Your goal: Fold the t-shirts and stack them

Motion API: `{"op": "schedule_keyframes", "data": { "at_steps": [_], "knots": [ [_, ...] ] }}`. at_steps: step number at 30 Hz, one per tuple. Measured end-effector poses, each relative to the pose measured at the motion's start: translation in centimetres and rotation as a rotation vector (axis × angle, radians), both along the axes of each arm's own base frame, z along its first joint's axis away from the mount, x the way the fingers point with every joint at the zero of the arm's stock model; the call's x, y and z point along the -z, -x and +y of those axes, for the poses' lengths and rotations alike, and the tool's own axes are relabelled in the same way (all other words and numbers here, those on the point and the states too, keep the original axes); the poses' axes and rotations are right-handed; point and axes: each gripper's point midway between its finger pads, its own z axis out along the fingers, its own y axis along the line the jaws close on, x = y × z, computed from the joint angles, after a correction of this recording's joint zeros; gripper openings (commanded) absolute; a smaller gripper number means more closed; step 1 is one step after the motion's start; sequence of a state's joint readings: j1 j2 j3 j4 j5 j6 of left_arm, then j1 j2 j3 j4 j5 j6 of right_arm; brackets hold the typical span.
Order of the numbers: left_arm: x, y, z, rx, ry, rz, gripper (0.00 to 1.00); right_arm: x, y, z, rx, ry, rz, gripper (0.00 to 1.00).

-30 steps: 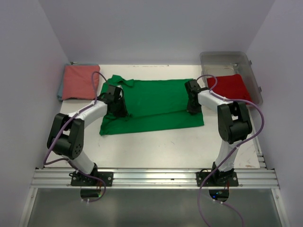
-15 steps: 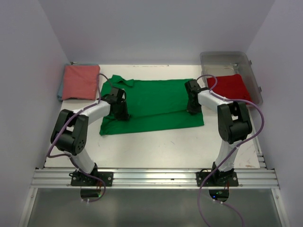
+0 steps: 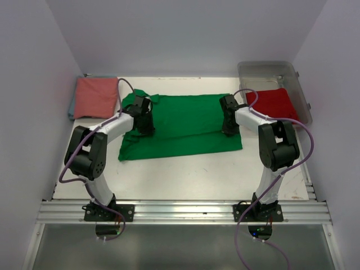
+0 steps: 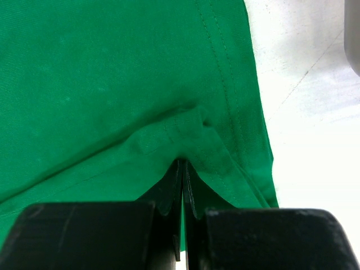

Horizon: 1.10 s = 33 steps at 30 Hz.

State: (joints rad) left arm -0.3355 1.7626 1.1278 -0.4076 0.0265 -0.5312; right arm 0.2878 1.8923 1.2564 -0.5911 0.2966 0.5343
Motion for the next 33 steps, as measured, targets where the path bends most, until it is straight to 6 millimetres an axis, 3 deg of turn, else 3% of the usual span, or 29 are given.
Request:
{"op": "schedule_keyframes", "data": {
  "at_steps": [5, 12, 16, 18, 21, 22, 25, 31, 33],
  "knots": [
    [-0.7, -1.7, -1.0, 0.033, -0.010, -0.025, 0.00, 0.0, 0.0, 0.0, 0.000, 0.000, 0.000, 0.00],
    [1.6, -2.6, -1.8, 0.085, -0.045, 0.032, 0.00, 0.0, 0.0, 0.0, 0.000, 0.000, 0.000, 0.00],
    [1.9, -2.8, -2.2, 0.122, -0.075, 0.046, 0.00, 0.0, 0.0, 0.0, 0.000, 0.000, 0.000, 0.00],
    [1.6, -3.2, -2.3, 0.130, -0.093, 0.033, 0.07, 0.0, 0.0, 0.0, 0.000, 0.000, 0.000, 0.00],
    [1.3, -3.6, -2.2, 0.142, -0.121, -0.009, 0.28, 0.1, 0.0, 0.0, 0.000, 0.000, 0.001, 0.00],
    [1.1, -3.5, -2.1, 0.142, -0.125, -0.031, 0.41, 0.1, 0.0, 0.0, 0.000, 0.000, 0.001, 0.00],
    [-0.5, -2.9, -1.5, 0.125, -0.133, -0.109, 0.56, 0.1, 0.0, 0.0, -0.001, 0.000, 0.001, 0.00],
    [-7.3, -2.4, -0.4, 0.041, -0.098, -0.339, 0.67, 0.1, 0.0, 0.0, -0.001, 0.000, 0.001, 0.00],
    [-8.7, -2.1, 0.5, -0.015, -0.095, -0.380, 0.70, 0.1, 0.0, 0.0, -0.001, 0.000, 0.000, 0.00]
  ]
}}
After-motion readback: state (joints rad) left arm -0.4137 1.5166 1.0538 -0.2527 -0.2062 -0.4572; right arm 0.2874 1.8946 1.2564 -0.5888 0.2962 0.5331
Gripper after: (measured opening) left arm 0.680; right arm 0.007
